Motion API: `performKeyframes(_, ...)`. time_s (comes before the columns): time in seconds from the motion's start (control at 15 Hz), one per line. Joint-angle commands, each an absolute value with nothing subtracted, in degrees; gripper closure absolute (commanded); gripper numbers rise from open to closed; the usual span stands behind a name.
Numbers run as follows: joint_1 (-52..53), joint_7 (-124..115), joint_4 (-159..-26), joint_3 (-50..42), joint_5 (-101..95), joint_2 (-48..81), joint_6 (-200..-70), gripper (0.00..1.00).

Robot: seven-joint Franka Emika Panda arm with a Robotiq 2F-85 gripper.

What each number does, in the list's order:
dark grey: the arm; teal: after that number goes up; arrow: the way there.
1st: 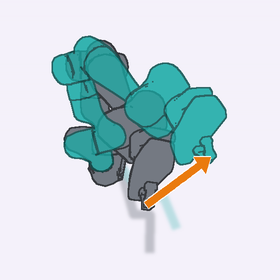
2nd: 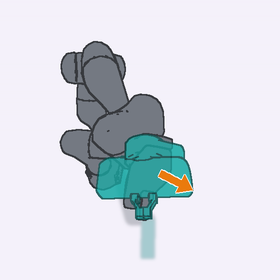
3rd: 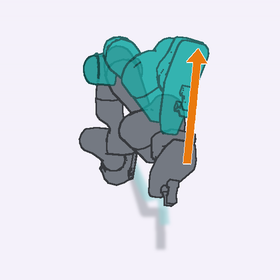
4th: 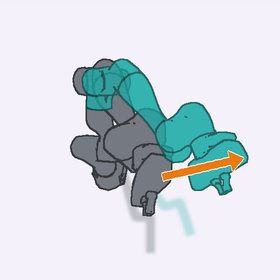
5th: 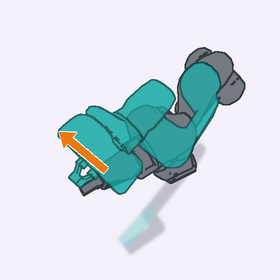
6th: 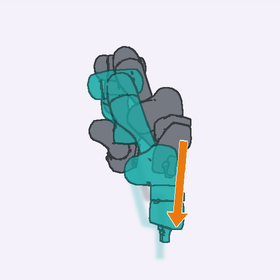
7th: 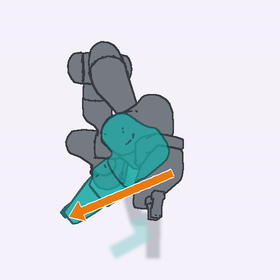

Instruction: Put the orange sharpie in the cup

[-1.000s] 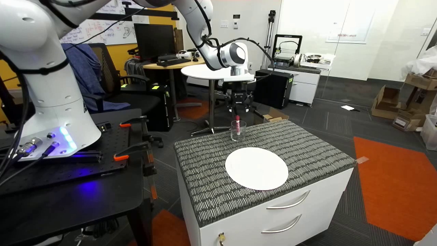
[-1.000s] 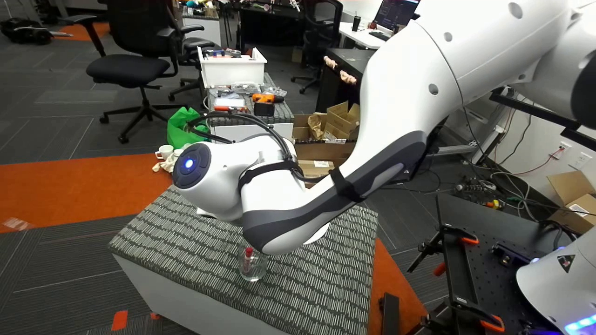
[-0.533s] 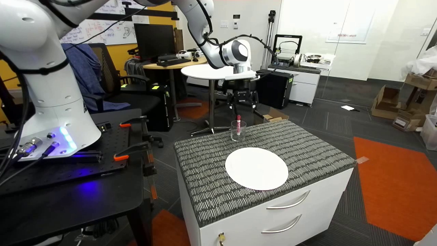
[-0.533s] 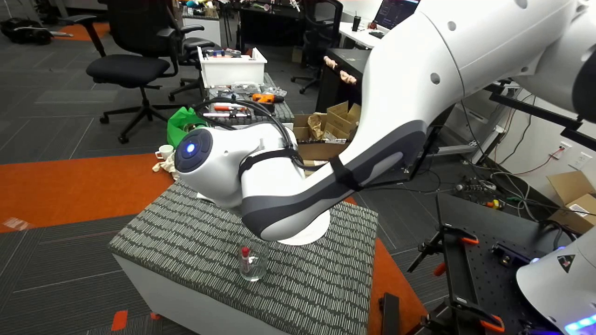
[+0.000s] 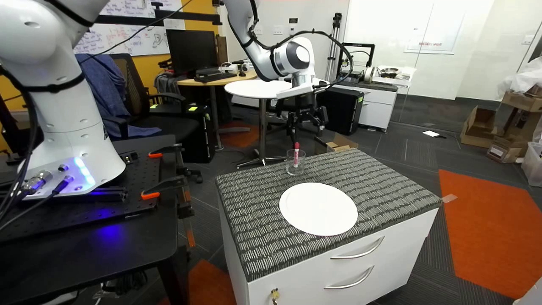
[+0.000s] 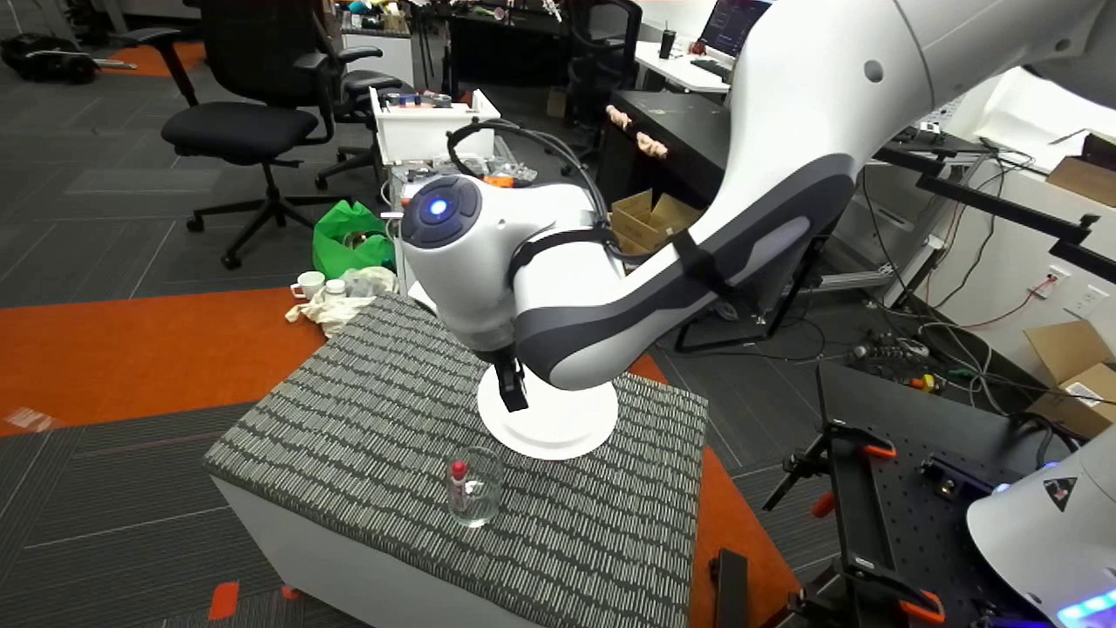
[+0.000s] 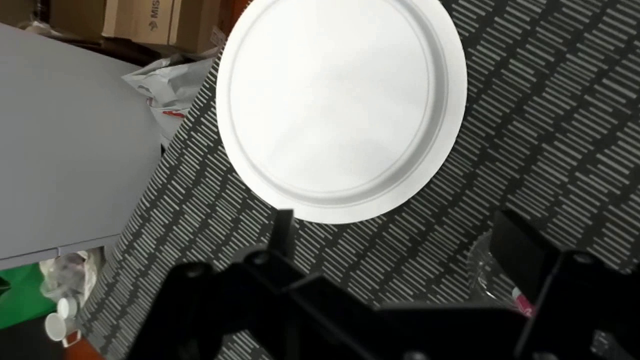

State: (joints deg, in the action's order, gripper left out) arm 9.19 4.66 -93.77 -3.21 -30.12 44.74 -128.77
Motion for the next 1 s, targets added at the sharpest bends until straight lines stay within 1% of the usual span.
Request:
performKeyframes(0.0,9.1,-3.3,-104.0,-5.3,-30.8,38.3,-139.4,0.00)
performKeyframes(0.53,11.7,-14.9,-112.3,-12.9,-30.6,36.6,-162.5,0.00)
performKeyframes(0.6,11.0,-11.1,-108.6,-11.7,-28.8,39.0,-158.8,0.00)
performKeyframes(0.73,11.4,-11.6,-109.8,-12.9,-28.5,39.0,-161.6,0.00)
performKeyframes(0.93,11.5,-11.7,-110.0,-13.0,-28.5,38.9,-161.9,0.00)
